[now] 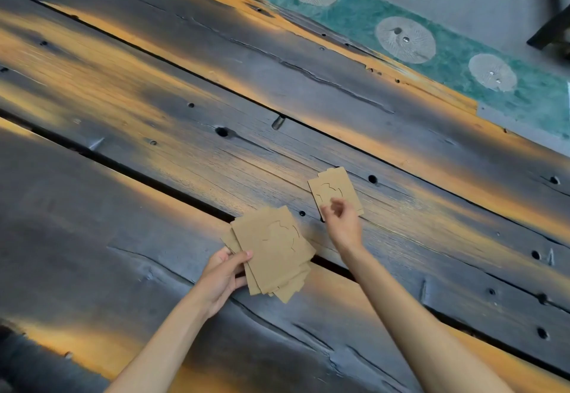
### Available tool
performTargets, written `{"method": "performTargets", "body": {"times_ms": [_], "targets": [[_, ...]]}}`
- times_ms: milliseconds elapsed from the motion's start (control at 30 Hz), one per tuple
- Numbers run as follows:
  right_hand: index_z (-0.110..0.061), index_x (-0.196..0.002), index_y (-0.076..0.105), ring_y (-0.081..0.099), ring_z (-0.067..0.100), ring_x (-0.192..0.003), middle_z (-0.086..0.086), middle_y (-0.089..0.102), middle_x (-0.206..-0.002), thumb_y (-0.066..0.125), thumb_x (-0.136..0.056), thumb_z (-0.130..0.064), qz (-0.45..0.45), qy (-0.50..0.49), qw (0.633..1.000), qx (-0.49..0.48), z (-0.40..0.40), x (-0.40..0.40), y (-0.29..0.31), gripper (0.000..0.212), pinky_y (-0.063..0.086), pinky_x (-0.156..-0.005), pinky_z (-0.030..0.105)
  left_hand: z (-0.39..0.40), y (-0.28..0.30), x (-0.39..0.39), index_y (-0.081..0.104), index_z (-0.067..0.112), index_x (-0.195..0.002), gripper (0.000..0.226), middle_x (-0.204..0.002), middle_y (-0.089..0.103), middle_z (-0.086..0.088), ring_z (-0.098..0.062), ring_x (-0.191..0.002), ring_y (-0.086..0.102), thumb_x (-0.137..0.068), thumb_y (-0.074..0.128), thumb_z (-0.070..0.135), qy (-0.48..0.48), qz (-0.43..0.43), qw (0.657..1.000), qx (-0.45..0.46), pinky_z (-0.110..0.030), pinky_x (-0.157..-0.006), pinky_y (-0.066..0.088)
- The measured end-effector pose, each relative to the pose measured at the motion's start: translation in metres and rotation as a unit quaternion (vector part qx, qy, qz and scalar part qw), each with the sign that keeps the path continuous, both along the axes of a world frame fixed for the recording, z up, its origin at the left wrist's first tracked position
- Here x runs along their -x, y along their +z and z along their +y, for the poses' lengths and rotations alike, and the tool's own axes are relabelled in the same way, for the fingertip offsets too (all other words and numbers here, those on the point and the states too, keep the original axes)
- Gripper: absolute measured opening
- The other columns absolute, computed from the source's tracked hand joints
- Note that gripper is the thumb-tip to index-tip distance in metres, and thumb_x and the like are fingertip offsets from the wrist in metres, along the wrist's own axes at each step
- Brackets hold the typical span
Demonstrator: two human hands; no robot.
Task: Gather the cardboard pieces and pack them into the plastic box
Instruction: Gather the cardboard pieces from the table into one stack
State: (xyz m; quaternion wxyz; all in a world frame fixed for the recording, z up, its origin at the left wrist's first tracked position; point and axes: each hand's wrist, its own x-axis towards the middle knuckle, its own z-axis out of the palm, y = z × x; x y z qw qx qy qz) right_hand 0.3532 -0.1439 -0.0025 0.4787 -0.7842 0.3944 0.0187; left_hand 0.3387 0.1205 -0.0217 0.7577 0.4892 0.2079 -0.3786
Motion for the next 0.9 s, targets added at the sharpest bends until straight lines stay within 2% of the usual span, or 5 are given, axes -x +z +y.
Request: {"method": "performTargets", "body": {"times_ms": [133, 400, 600, 800, 900], "targets": [[-0.01, -0.146, 0.04, 0.044, 0.033, -0.136, 0.016, 0.051, -0.145, 0.076, -0.089, -0.034, 0.118, 0.005, 0.987, 0.107, -0.049, -0.028, -0.025, 0.072, 0.04, -0.112, 0.05, 0.0, -0.001, -0.013, 0.061, 0.003, -0.124, 0.025, -0.12, 0.076, -0.019, -0.027, -0.104, 0.075, -0.099, 0.058, 0.005, 0.017, 0.005, 1.0, -0.016, -0.04, -0.074, 0.064], [-0.012, -0.146, 0.029, 0.029, 0.037, -0.14, 0.02, 0.034, -0.15, 0.094, -0.062, -0.05, 0.211, 0.003, 0.969, 0.13, -0.056, -0.037, -0.056, 0.113, 0.03, -0.116, 0.053, -0.003, -0.004, -0.021, 0.06, 0.002, -0.121, 0.022, -0.115, 0.078, -0.016, -0.025, -0.103, 0.076, -0.099, 0.057, 0.005, 0.018, 0.013, 0.999, -0.042, -0.039, -0.074, 0.064], [-0.018, -0.134, 0.05, 0.049, 0.029, -0.115, 0.013, 0.041, -0.135, 0.096, -0.066, -0.034, 0.155, -0.045, 0.983, 0.092, -0.066, -0.031, -0.051, 0.084, 0.044, -0.106, 0.048, -0.006, -0.008, -0.02, 0.062, 0.003, -0.121, 0.022, -0.116, 0.078, -0.015, -0.028, -0.107, 0.074, -0.099, 0.058, 0.005, 0.011, 0.013, 0.999, -0.048, -0.039, -0.074, 0.064], [-0.02, -0.114, 0.064, 0.069, 0.027, -0.103, 0.01, 0.071, -0.112, 0.064, -0.099, -0.018, -0.001, -0.096, 0.993, -0.065, -0.062, -0.008, -0.025, 0.015, 0.059, -0.091, 0.048, -0.009, -0.007, -0.02, 0.062, 0.004, -0.122, 0.024, -0.117, 0.077, -0.014, -0.027, -0.109, 0.074, -0.099, 0.059, 0.007, 0.002, 0.002, 0.999, -0.046, -0.038, -0.075, 0.064], [-0.034, -0.107, 0.064, 0.069, 0.022, -0.101, 0.003, 0.072, -0.105, 0.058, -0.103, -0.021, -0.055, -0.078, 0.99, -0.104, -0.057, 0.009, 0.0, 0.015, 0.059, -0.086, 0.043, -0.006, -0.004, -0.017, 0.062, 0.005, -0.123, 0.024, -0.116, 0.078, -0.012, -0.025, -0.108, 0.074, -0.099, 0.059, 0.008, 0.001, -0.006, 0.999, -0.051, -0.036, -0.075, 0.064]]}}
